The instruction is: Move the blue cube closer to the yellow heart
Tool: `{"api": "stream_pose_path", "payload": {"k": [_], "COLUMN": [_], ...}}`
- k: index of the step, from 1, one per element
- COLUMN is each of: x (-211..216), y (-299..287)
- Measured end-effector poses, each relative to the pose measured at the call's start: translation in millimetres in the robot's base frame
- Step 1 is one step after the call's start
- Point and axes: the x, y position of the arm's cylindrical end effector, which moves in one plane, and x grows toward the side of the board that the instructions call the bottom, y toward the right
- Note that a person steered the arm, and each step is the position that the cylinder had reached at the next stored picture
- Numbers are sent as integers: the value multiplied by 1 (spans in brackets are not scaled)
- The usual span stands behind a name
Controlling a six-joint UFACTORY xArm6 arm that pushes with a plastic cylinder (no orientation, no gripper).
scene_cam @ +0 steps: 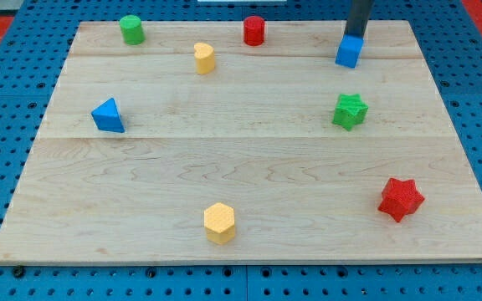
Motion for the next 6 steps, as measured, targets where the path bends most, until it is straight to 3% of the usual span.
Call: {"api": "stream_pose_path", "payload": {"k": [1, 2, 3, 5, 6], "x": [5, -32, -34, 49, 45], "y": [-43, -19, 31, 18, -53]}}
